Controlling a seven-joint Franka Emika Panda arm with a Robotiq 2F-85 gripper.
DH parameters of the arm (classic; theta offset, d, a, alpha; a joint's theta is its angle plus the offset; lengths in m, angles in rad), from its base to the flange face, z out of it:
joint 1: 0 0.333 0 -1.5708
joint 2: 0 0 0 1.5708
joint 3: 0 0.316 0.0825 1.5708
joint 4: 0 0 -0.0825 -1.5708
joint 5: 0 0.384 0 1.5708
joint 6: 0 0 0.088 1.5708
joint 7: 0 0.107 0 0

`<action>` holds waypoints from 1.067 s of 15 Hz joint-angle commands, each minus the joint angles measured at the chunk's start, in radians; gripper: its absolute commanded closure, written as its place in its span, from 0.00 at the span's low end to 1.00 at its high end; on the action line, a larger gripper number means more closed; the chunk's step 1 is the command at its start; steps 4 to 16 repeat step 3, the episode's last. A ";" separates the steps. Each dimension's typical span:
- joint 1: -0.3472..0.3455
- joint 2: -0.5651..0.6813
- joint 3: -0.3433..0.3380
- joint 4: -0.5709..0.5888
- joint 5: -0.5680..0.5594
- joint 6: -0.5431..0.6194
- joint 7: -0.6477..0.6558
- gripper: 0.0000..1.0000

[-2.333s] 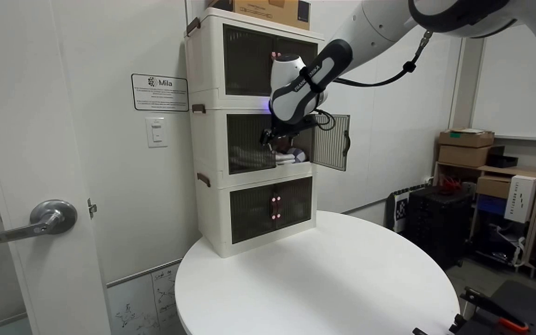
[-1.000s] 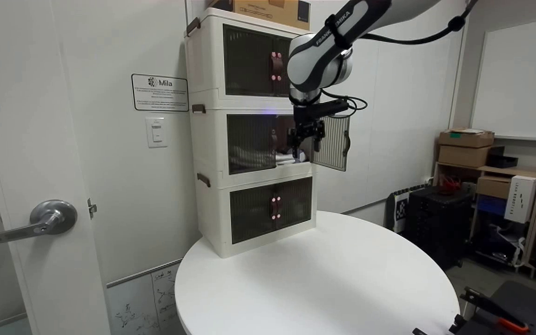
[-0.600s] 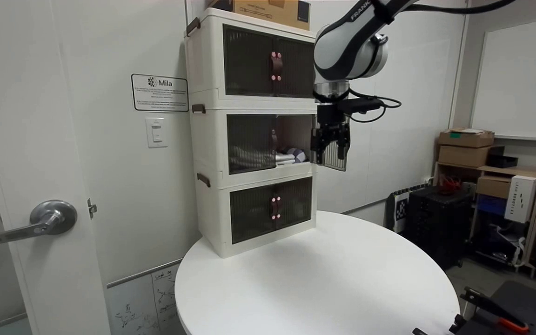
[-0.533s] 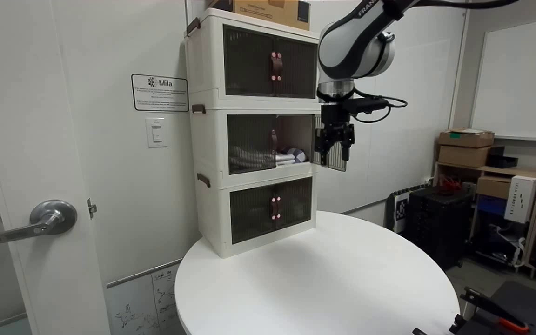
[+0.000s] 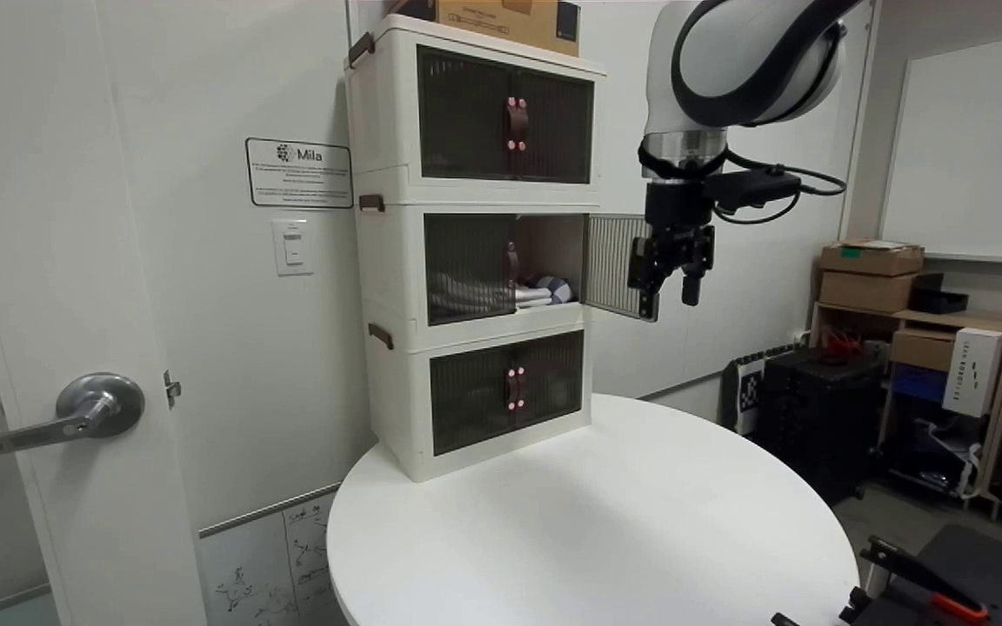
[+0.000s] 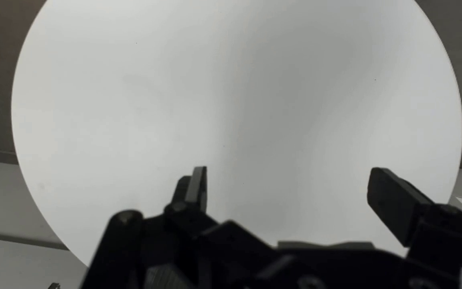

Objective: Close the left middle cabinet doors

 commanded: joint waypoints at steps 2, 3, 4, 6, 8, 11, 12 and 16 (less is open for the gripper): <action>-0.009 -0.002 0.008 0.001 0.005 -0.003 -0.004 0.00; -0.010 0.006 0.008 0.003 0.005 -0.002 -0.003 0.00; -0.010 0.006 0.008 0.003 0.005 -0.002 -0.003 0.00; -0.010 0.006 0.008 0.003 0.005 -0.002 -0.003 0.00; -0.010 0.006 0.008 0.003 0.005 -0.002 -0.003 0.00; -0.010 0.006 0.008 0.003 0.005 -0.002 -0.003 0.00; -0.010 0.006 0.008 0.003 0.005 -0.002 -0.003 0.00; -0.010 0.006 0.008 0.003 0.005 -0.002 -0.003 0.00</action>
